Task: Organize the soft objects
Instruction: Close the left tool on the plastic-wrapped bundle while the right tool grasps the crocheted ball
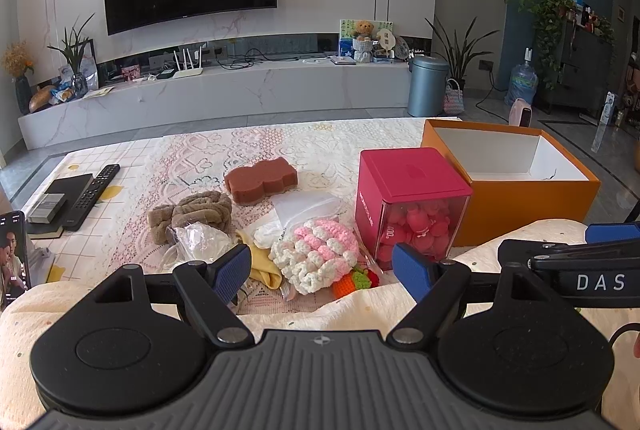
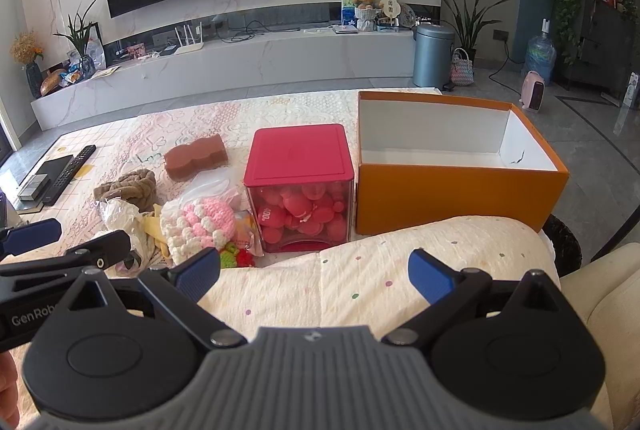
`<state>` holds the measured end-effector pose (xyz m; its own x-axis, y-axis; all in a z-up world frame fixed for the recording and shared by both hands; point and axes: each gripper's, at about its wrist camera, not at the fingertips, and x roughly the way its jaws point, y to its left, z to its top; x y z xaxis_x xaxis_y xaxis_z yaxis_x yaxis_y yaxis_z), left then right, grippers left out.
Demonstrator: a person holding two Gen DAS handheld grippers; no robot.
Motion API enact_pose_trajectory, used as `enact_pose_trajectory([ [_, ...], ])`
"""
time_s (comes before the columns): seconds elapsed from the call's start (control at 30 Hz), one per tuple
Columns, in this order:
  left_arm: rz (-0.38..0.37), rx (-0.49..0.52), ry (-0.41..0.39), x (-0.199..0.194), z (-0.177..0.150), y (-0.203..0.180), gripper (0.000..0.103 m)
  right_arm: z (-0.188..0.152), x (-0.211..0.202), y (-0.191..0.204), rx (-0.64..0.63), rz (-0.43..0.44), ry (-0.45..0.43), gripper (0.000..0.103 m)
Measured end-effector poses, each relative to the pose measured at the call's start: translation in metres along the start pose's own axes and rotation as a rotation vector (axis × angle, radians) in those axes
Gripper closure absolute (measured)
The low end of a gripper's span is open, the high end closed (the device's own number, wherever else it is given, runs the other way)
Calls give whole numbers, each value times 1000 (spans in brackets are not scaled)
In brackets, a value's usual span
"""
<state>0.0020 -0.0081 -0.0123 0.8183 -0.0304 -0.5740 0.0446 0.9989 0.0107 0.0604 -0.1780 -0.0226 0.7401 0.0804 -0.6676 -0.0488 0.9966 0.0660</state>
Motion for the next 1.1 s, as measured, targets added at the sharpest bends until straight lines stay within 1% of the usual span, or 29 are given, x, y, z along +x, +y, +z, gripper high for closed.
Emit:
enact_pose_trajectory([
  [0.13, 1, 7, -4, 0, -3, 0, 9, 0, 2, 1, -5, 5, -6, 5],
  [0.27, -2, 18, -16, 0, -6, 2, 16, -4, 3, 2, -5, 27, -45, 5],
  [0.37, -20, 16, -12, 1, -8, 8, 22, -4, 6, 6, -27, 63, -60, 5],
  [0.47, -39, 2, 12, 4, -9, 16, 24, -3, 12, 11, -38, 107, -41, 7],
  [0.5, -51, -6, 16, 6, -9, 19, 25, -3, 15, 13, -42, 112, -32, 10],
  [0.6, -73, -30, 32, 10, -11, 29, 34, -1, 24, 21, -65, 115, -2, 19],
  [0.67, -83, -41, 38, 14, -14, 37, 46, -1, 30, 26, -85, 118, 10, 26],
  [0.7, -82, -45, 40, 15, -15, 40, 48, -1, 33, 29, -93, 119, 20, 30],
  [0.83, -81, -71, 43, 21, -20, 56, 51, -1, 48, 39, -122, 128, 59, 44],
  [0.97, -79, -62, 62, 30, -25, 68, 52, -1, 63, 49, -140, 146, 100, 48],
  [1.1, -46, -57, 92, 41, -30, 80, 50, -1, 81, 62, -168, 170, 130, 48],
])
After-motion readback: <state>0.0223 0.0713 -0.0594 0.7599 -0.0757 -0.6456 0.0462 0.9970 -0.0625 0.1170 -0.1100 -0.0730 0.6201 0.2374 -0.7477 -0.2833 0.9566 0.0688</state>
